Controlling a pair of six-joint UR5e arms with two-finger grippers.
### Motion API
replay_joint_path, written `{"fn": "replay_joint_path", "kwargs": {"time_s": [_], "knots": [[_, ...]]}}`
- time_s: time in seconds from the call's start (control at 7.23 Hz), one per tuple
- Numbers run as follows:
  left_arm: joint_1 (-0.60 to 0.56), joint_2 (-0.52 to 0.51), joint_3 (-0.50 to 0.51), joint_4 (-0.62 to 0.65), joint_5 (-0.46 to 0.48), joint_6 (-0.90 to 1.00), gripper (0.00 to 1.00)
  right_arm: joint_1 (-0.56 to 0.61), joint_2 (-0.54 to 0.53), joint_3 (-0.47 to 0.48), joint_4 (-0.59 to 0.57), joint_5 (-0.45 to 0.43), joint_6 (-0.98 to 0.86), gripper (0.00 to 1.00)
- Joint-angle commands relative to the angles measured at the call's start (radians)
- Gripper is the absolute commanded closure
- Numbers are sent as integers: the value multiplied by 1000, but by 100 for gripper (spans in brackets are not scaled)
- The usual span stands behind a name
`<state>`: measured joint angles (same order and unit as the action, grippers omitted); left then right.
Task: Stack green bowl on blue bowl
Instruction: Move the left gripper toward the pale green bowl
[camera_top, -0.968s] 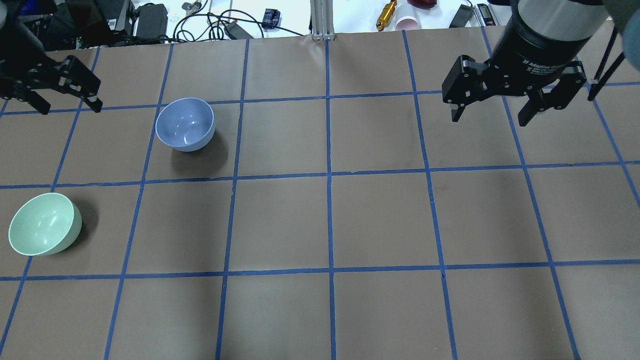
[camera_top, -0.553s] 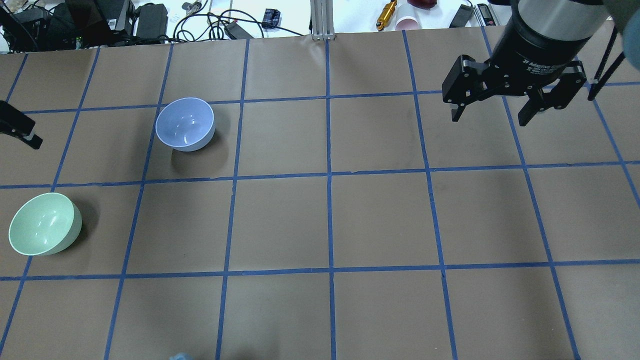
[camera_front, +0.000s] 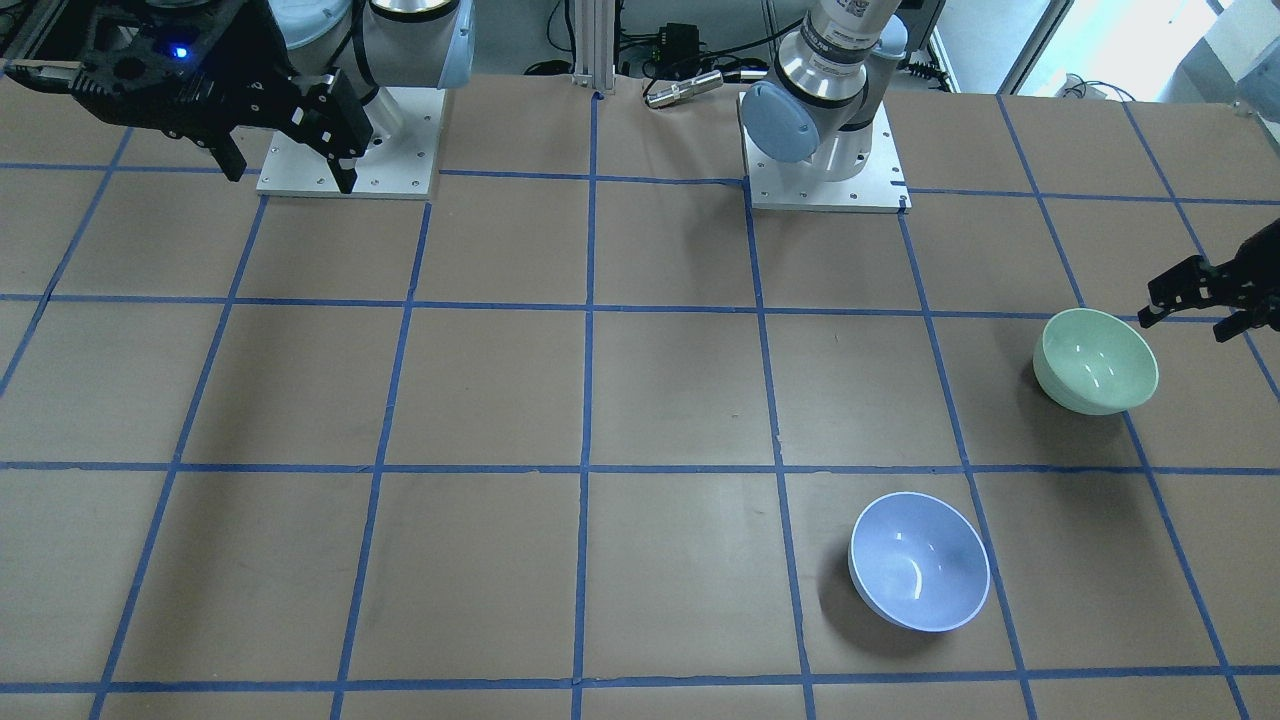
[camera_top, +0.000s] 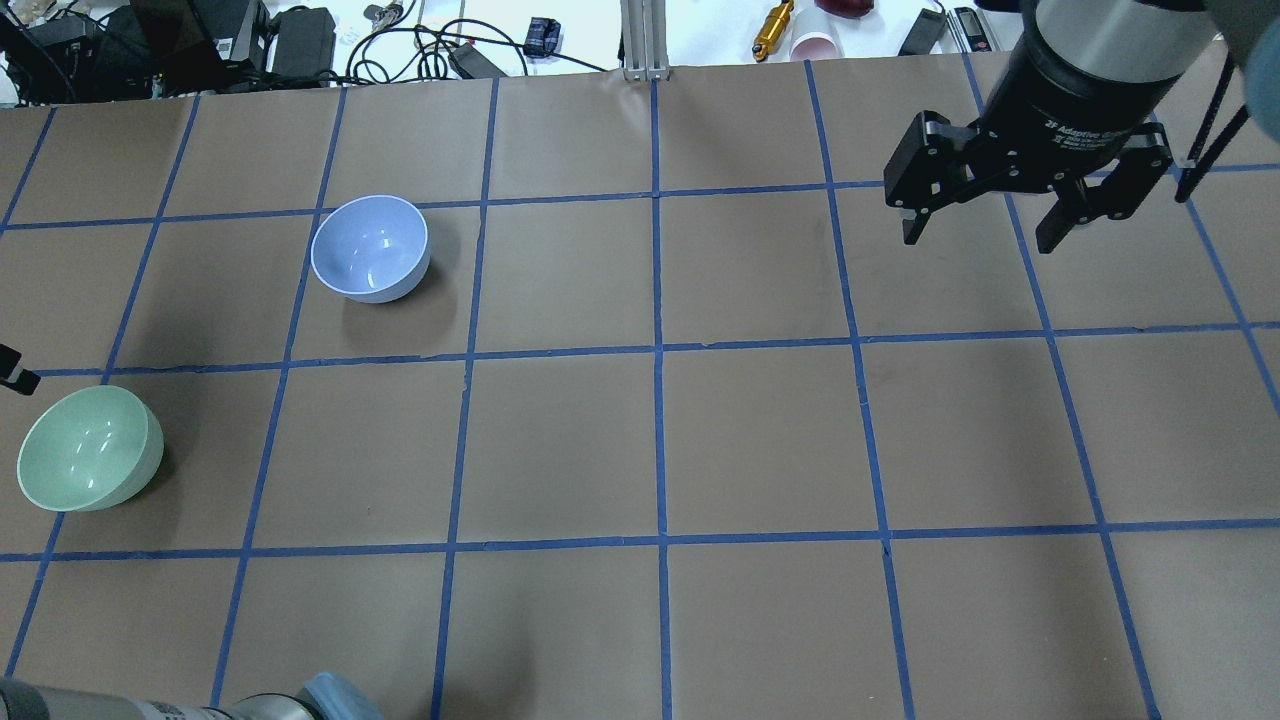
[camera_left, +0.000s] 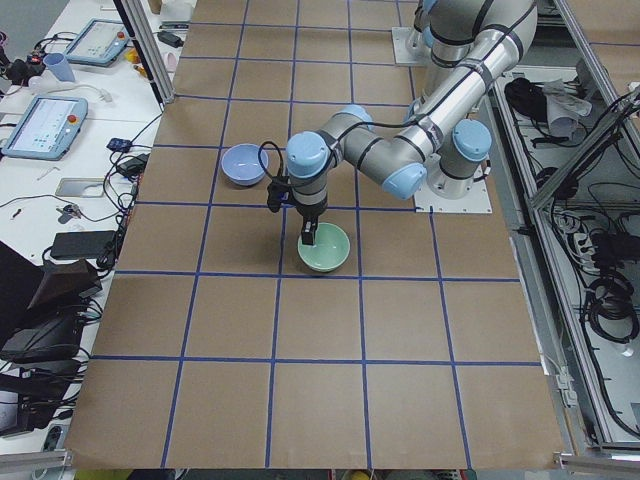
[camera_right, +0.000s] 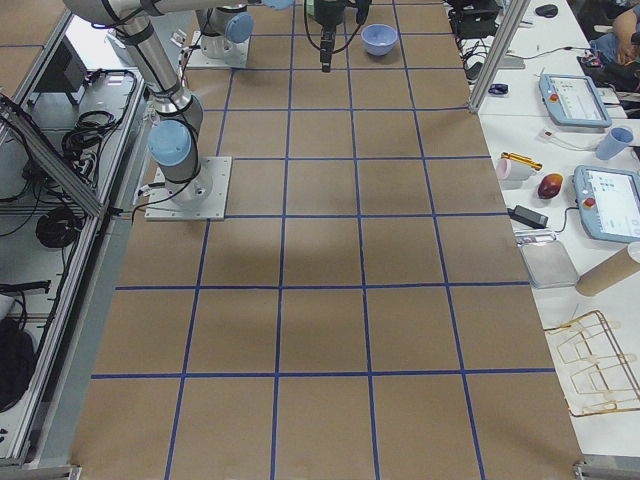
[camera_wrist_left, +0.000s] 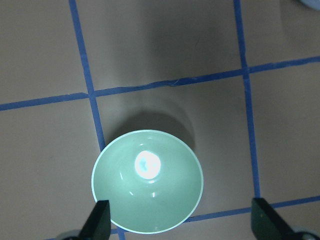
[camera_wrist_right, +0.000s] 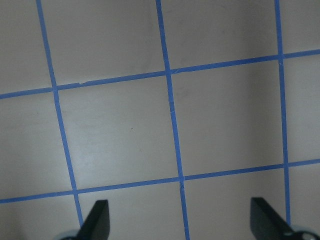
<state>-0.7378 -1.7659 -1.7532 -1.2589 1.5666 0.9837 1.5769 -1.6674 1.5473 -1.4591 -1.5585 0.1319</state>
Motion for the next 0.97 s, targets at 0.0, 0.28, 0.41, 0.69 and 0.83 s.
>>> {"fn": "replay_joint_path", "kwargs": {"time_s": [0.0,0.28,0.41,0.69,0.83], "knots": [[70,-85,-43,122,3,71,0,0,0,0,0,0,0,0],[118,-153,-46,122,-8,98,0,0,0,-1,-1,0,0,0],[118,-170,-43,124,-14,96,0,0,0,-1,-1,0,0,0],[118,-187,-45,138,-39,87,6,0,0,-1,-1,0,0,0],[118,-190,-42,139,-45,79,6,0,0,-1,-1,0,0,0]]}}
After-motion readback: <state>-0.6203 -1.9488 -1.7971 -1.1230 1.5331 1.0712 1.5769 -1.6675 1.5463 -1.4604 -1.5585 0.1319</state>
